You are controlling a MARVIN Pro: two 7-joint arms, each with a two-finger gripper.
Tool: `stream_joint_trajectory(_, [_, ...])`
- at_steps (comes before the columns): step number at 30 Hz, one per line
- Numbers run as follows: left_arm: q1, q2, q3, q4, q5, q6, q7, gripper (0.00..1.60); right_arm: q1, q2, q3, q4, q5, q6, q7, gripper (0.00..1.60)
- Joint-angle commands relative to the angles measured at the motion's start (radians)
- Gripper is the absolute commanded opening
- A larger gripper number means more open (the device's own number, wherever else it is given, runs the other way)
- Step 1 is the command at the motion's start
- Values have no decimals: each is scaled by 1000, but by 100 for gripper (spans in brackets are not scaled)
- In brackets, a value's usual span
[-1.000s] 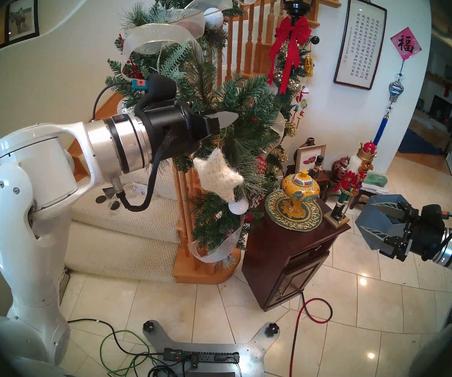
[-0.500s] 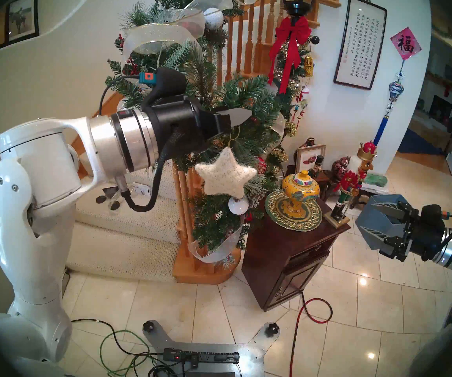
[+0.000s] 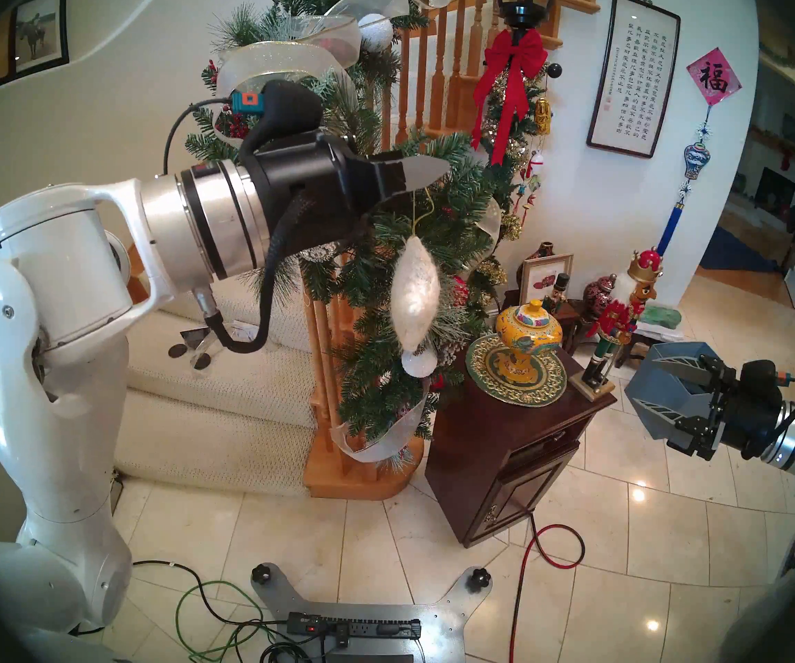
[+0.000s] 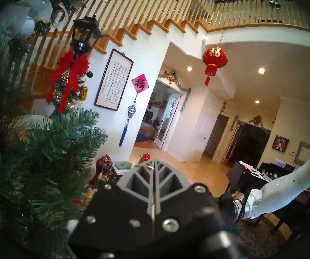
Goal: Hang the ornament onto the Christmas-tree-style decoration
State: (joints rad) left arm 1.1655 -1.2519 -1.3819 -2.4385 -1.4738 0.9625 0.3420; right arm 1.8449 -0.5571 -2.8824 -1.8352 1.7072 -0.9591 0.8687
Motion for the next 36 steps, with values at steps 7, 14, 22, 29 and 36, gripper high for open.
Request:
stream_joint_trajectory(7, [-75,-17,-37,-5,-25,-3,26,0,0,0,3,0,-3,-1,36,160])
stream_joint_trajectory(14, [-111,-28,-54,-5,-51,-3,48,0,0,0,3,-1,-5,-1,33,160])
stream_joint_trajectory(22, [-145,-42,-58,-5,-79,-3,60,0,-1,0,3,-1,-7,-1,31,160])
stream_joint_trajectory(29, [-184,-54,-67,-5,-108,-3,71,0,0,0,3,-1,-8,-1,31,160])
stream_joint_trajectory(36, [-202,-55,-73,-5,-131,-3,87,0,0,-1,3,-1,-9,-1,34,160])
